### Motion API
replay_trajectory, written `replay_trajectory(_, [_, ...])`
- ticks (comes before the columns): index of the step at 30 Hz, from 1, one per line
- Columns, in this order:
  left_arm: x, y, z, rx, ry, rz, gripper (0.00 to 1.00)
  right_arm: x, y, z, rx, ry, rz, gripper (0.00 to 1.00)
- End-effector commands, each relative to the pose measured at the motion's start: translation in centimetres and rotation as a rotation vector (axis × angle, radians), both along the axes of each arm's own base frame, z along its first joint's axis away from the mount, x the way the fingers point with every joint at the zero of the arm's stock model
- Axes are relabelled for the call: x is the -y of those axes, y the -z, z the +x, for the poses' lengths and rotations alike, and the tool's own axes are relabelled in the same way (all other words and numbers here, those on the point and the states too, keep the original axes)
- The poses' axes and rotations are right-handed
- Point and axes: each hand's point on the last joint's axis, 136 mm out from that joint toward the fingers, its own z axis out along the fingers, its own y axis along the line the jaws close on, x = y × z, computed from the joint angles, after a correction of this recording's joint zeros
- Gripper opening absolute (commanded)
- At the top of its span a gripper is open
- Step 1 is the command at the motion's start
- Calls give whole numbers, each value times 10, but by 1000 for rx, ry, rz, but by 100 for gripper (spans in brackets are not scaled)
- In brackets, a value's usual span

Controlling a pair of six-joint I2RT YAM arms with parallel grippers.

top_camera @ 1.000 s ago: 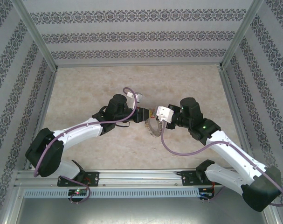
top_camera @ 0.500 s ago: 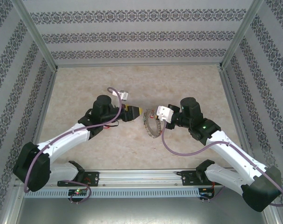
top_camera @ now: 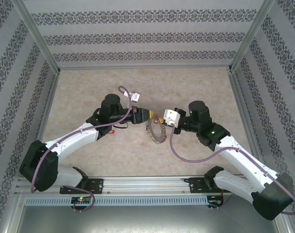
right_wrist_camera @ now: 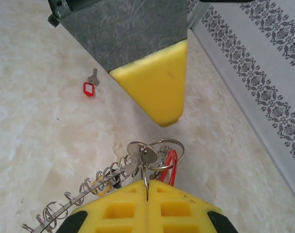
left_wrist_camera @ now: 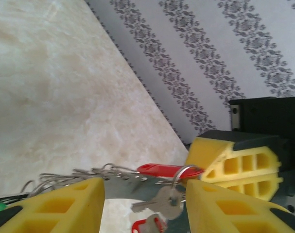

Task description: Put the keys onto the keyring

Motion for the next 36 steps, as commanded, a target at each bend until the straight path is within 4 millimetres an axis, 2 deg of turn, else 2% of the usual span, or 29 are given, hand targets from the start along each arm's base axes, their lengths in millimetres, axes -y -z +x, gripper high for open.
replay_trajectory(1, [10,-29,-18,65,114,-82,48,-13,-27,-8,44,-72,75,0])
replay_trajectory(3, [10,-30,-22,83,135,-67,48,-14,-27,-10,43,-81,79,0])
replay_trajectory(11, [16,-25,-27,57,203,-50,34,-17,-28,-12,34,-105,82,0])
replay_trajectory(14, [18,-27,-29,56,228,-57,34,-18,-29,-12,35,-112,86,0])
replay_trajectory(18, [19,-19,-27,34,228,-32,30,-18,-29,-12,36,-115,85,0])
replay_trajectory(21, [17,-13,-23,28,201,-13,32,-18,-30,-12,39,-115,86,0])
replay_trajectory(25, [16,-4,-18,7,169,19,39,-17,-30,-11,47,-109,83,0])
replay_trajectory(33, [14,5,-14,-18,148,63,38,-18,-35,-9,65,-105,98,0])
replay_trajectory(36, [14,10,-11,-40,133,86,33,-19,-37,-10,71,-108,104,0])
